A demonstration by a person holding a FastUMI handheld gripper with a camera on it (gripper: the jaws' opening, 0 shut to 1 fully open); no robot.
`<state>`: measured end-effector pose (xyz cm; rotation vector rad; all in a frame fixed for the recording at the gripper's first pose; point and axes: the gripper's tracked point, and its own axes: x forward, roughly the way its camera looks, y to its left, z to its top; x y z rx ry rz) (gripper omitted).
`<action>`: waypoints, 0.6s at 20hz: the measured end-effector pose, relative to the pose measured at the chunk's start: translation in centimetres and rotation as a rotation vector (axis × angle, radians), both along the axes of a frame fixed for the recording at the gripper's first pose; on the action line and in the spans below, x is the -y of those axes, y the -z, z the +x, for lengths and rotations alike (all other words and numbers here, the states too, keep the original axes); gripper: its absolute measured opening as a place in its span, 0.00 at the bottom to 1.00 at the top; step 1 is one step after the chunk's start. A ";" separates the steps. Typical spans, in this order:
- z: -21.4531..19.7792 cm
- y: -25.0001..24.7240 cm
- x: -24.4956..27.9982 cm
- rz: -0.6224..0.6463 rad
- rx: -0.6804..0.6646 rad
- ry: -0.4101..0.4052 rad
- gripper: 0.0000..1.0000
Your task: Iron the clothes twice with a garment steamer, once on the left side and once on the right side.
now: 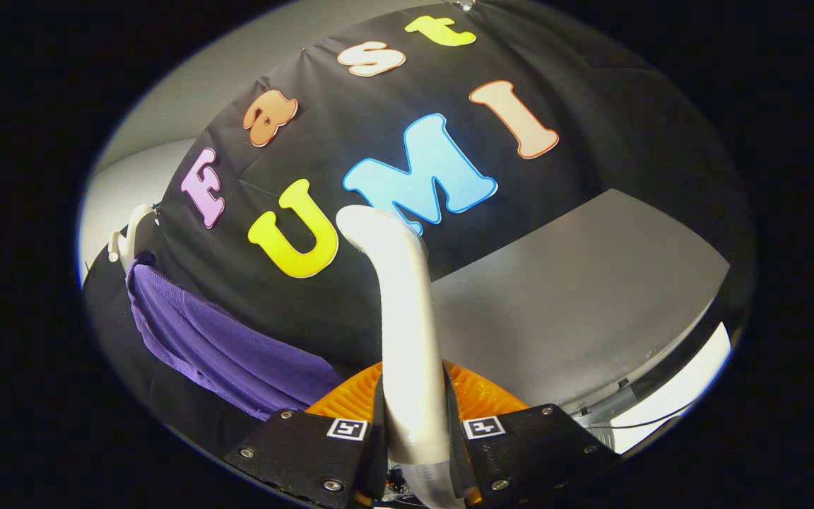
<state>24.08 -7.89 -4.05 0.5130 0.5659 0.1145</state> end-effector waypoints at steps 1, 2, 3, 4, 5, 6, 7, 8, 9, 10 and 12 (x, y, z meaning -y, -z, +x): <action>-1.6 -0.4 -0.8 0.000 0.010 0.017 0.35; -2.9 -0.8 -1.5 -0.002 0.017 0.031 0.35; -3.9 -1.0 -2.2 -0.007 0.028 0.047 0.35; -5.0 -1.4 -2.7 -0.018 0.035 0.058 0.35; -6.2 -1.5 -3.6 -0.023 0.040 0.066 0.35; -7.3 -2.1 -4.4 -0.014 0.053 0.073 0.35; -8.2 -3.0 -5.2 0.002 0.079 0.085 0.35; -8.9 -3.9 -6.0 0.013 0.108 0.097 0.35; -9.6 -4.5 -6.8 0.012 0.138 0.108 0.35; -10.2 -5.4 -7.4 0.006 0.170 0.119 0.35; -10.9 -7.0 -8.5 -0.007 0.220 0.119 0.35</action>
